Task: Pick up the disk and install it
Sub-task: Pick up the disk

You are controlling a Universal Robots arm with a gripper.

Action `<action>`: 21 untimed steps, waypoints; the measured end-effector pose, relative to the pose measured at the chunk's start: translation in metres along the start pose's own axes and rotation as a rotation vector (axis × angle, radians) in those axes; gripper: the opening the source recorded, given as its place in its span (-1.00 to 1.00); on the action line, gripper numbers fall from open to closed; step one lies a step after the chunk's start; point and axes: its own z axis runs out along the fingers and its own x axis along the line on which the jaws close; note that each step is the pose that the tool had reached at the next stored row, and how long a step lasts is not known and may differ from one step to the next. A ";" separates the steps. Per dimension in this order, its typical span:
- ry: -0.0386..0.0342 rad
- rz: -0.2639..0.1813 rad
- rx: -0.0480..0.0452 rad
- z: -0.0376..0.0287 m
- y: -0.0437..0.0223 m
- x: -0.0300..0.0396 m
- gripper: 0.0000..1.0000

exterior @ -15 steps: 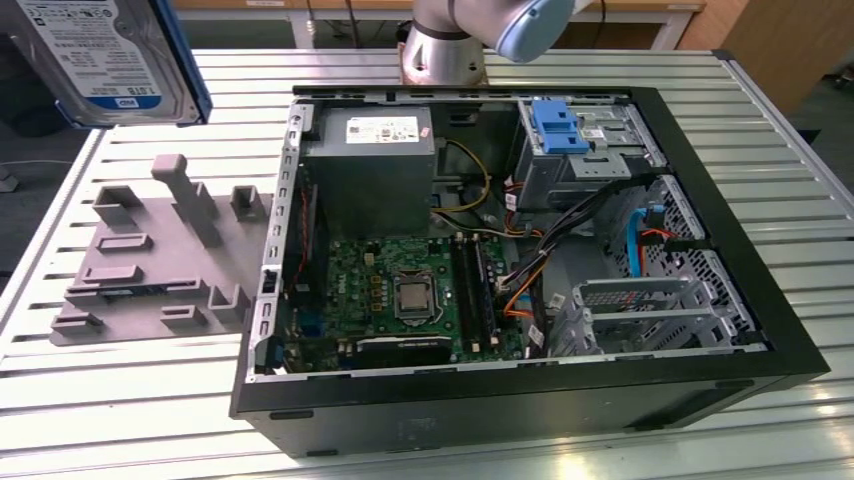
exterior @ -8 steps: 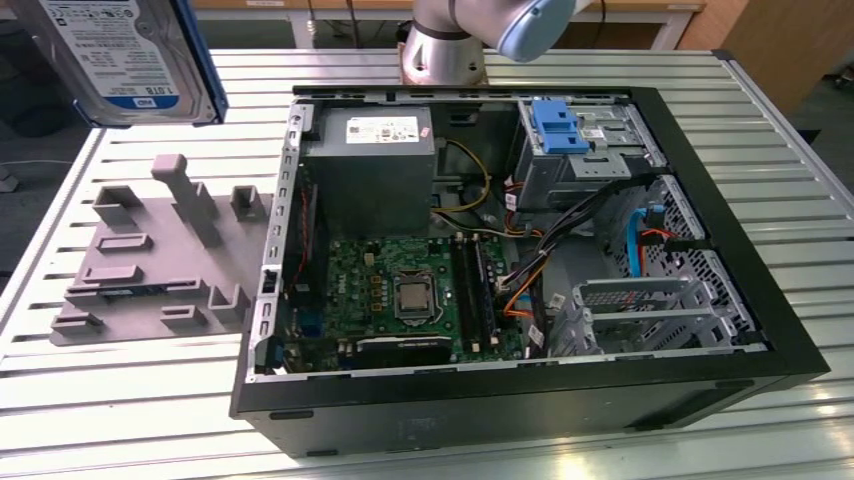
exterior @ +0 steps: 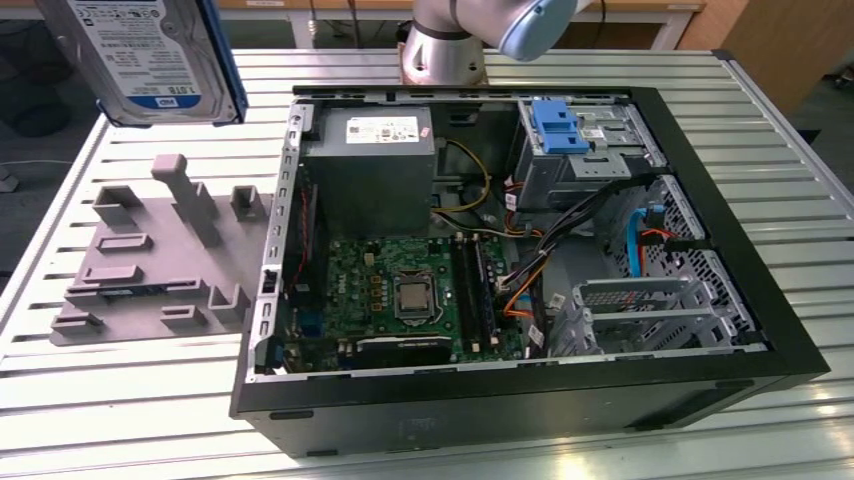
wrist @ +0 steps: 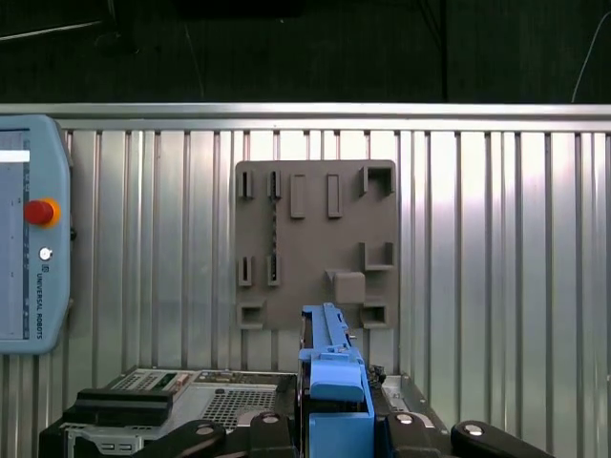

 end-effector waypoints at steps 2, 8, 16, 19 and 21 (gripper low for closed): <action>0.0001 0.000 0.0000 -0.0001 -0.0045 0.0000 -0.27; 0.0001 0.000 0.0000 -0.0002 -0.0167 -0.0002 -0.27; 0.0001 0.000 0.0000 -0.0004 -0.0320 -0.0003 -0.27; 0.0000 0.000 0.0000 -0.0004 -0.0369 -0.0004 -0.27; 0.0000 0.000 0.0000 -0.0005 -0.0394 -0.0004 -0.27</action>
